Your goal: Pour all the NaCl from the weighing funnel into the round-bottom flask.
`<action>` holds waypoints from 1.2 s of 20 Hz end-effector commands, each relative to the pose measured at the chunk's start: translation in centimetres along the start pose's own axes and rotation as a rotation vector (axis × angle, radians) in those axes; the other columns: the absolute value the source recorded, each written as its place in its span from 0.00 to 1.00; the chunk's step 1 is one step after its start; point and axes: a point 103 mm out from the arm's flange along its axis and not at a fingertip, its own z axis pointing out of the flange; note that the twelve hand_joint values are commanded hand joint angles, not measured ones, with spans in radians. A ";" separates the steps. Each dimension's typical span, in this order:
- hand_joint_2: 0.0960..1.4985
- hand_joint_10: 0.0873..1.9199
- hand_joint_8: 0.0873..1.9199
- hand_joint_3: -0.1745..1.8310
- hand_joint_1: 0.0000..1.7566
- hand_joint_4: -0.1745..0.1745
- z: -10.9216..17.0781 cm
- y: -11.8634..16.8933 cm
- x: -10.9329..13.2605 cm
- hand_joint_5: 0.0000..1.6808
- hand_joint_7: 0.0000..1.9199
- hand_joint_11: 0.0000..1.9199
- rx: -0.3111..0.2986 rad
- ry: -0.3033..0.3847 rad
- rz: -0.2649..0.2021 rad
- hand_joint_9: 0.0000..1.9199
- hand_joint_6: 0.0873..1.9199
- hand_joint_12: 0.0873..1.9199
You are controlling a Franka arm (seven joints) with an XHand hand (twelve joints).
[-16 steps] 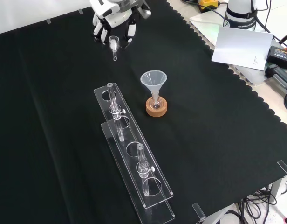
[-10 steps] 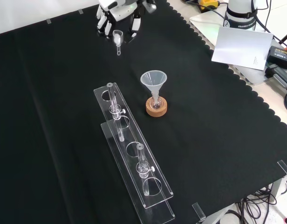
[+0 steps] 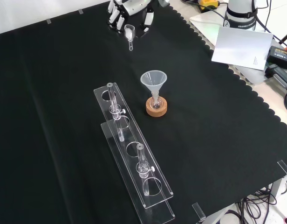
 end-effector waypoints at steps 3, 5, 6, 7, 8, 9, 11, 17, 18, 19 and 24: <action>0.41 0.07 0.31 0.37 0.65 1.00 -0.7 -2.6 4.2 0.81 0.36 0.50 0.023 -0.033 -0.049 0.60 0.20 0.46; 0.41 0.07 0.31 0.37 0.65 1.00 -0.2 -2.8 3.8 0.81 0.36 0.50 0.043 -0.043 -0.045 0.60 0.21 0.46; 0.41 0.07 0.31 0.37 0.65 1.00 -0.2 -2.8 3.9 0.81 0.36 0.50 0.042 -0.049 -0.046 0.60 0.21 0.46; 0.41 0.07 0.31 0.37 0.65 1.00 -0.1 -2.8 4.0 0.81 0.36 0.50 0.046 -0.058 -0.047 0.60 0.21 0.46; 0.41 0.07 0.31 0.37 0.65 1.00 0.0 -2.7 4.2 0.81 0.36 0.50 0.054 -0.066 -0.048 0.60 0.21 0.46; 0.41 0.07 0.31 0.37 0.65 1.00 0.1 -2.6 4.6 0.81 0.36 0.50 0.061 -0.076 -0.047 0.60 0.21 0.46; 0.41 0.07 0.31 0.37 0.65 1.00 0.2 -2.5 5.2 0.81 0.36 0.50 0.078 -0.105 -0.044 0.60 0.21 0.46; 0.41 0.07 0.31 0.37 0.65 1.00 0.6 -2.2 6.6 0.81 0.36 0.50 0.093 -0.121 -0.057 0.60 0.21 0.46; 0.41 0.07 0.31 0.37 0.65 1.00 0.6 -2.2 6.8 0.81 0.36 0.50 0.093 -0.124 -0.060 0.60 0.21 0.46; 0.41 0.07 0.31 0.37 0.65 1.00 0.7 -2.1 7.0 0.81 0.36 0.50 0.095 -0.132 -0.062 0.60 0.21 0.46; 0.41 0.07 0.31 0.37 0.65 1.00 0.9 -1.8 7.6 0.81 0.36 0.50 0.116 -0.161 -0.054 0.60 0.21 0.46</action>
